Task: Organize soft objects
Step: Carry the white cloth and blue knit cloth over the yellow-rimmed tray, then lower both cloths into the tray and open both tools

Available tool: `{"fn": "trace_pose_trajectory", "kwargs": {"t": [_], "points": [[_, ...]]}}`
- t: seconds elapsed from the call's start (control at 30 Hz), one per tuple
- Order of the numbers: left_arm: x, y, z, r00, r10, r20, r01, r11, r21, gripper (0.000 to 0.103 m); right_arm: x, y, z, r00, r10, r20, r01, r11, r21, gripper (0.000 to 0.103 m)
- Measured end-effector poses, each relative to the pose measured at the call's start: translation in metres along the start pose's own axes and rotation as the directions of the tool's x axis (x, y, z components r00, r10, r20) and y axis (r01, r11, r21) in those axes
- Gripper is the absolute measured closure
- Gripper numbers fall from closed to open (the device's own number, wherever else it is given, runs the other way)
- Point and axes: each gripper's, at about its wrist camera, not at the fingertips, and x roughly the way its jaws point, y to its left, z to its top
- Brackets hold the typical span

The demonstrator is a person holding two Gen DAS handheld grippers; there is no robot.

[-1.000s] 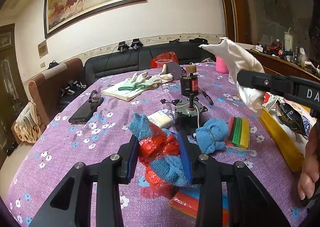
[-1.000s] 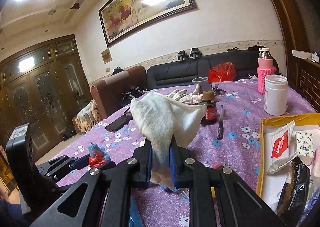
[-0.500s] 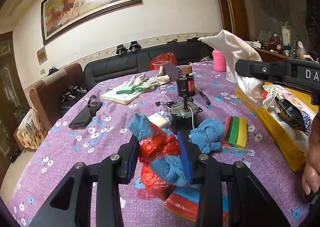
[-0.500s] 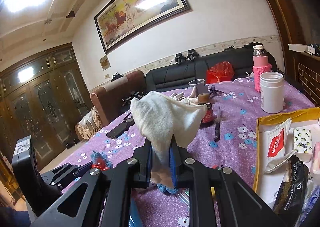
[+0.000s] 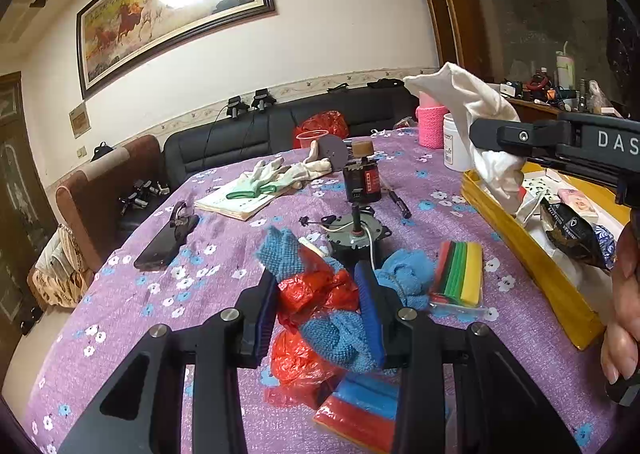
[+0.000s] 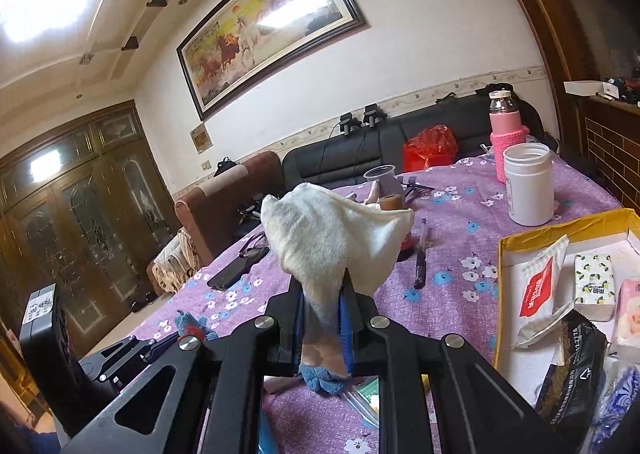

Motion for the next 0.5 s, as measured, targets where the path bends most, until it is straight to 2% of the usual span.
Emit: {"fn": "trace_pose_trajectory", "kwargs": {"t": [0.2, 0.33, 0.4, 0.5], "points": [[-0.001, -0.010, 0.011, 0.999, -0.037, 0.004, 0.037, 0.999, 0.006, 0.067, -0.007, -0.012, 0.006, 0.998, -0.051, 0.020, 0.051, 0.998, 0.031, 0.087], [-0.002, -0.026, 0.029, 0.992, -0.127, 0.009, 0.127, 0.992, -0.002, 0.067, -0.020, -0.034, 0.015, 0.989, -0.139, 0.049, 0.134, 0.986, 0.096, 0.087], [-0.001, -0.037, 0.039, 0.980, -0.197, -0.001, 0.197, 0.980, -0.016, 0.067, -0.030, -0.046, 0.020, 0.975, -0.210, 0.072, 0.201, 0.972, 0.124, 0.087], [0.004, -0.065, 0.052, 0.942, -0.334, -0.028, 0.334, 0.942, -0.026, 0.067, -0.049, -0.069, 0.028, 0.941, -0.323, 0.103, 0.300, 0.935, 0.191, 0.087]]}}
